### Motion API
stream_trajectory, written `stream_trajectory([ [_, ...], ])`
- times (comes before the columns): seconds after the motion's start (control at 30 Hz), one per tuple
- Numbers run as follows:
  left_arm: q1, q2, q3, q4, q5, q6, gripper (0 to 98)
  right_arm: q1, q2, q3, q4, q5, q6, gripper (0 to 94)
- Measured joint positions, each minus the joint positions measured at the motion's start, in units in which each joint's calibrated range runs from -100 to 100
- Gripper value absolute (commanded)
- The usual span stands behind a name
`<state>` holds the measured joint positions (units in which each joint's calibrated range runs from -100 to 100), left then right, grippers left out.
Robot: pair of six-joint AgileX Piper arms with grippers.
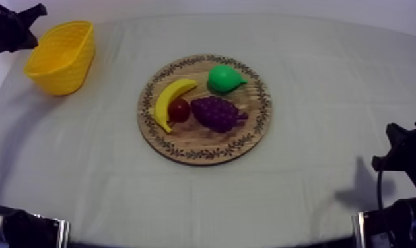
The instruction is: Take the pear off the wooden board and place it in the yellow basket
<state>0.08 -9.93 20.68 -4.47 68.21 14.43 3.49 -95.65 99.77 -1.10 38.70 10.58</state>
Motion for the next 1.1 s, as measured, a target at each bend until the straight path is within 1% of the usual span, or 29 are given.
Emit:
stream_trajectory([
  [0.17,3.2,5.4,-3.6,1.17,0.5,0.2,0.0,0.0,0.0,0.0,0.0,0.0,0.1,0.4],
  [0.4,10.6,11.9,-9.6,1.65,1.7,2.3,0.0,0.0,0.0,0.0,0.0,0.0,0.1,0.4],
  [0.53,15.0,15.2,-14.2,2.38,3.2,3.4,0.0,0.0,0.0,0.0,0.0,0.0,0.1,0.4],
  [0.6,17.0,16.8,-16.3,2.94,3.5,3.3,0.0,0.0,0.0,0.0,0.0,0.0,0.0,0.4],
  [0.77,21.8,22.3,-22.8,4.85,4.1,1.5,0.0,0.0,0.0,0.0,0.0,0.0,0.0,0.4],
  [0.87,24.2,25.8,-26.9,5.53,4.8,-0.2,0.0,0.0,0.0,0.0,0.0,0.0,0.0,0.4],
  [1.0,26.7,30.9,-33.2,5.68,5.7,-2.7,0.0,0.0,0.0,0.0,0.0,0.0,0.0,0.4],
  [1.1,27.7,35.1,-37.4,5.68,6.5,-4.1,0.0,0.0,0.0,0.0,0.0,0.0,0.1,0.4],
])
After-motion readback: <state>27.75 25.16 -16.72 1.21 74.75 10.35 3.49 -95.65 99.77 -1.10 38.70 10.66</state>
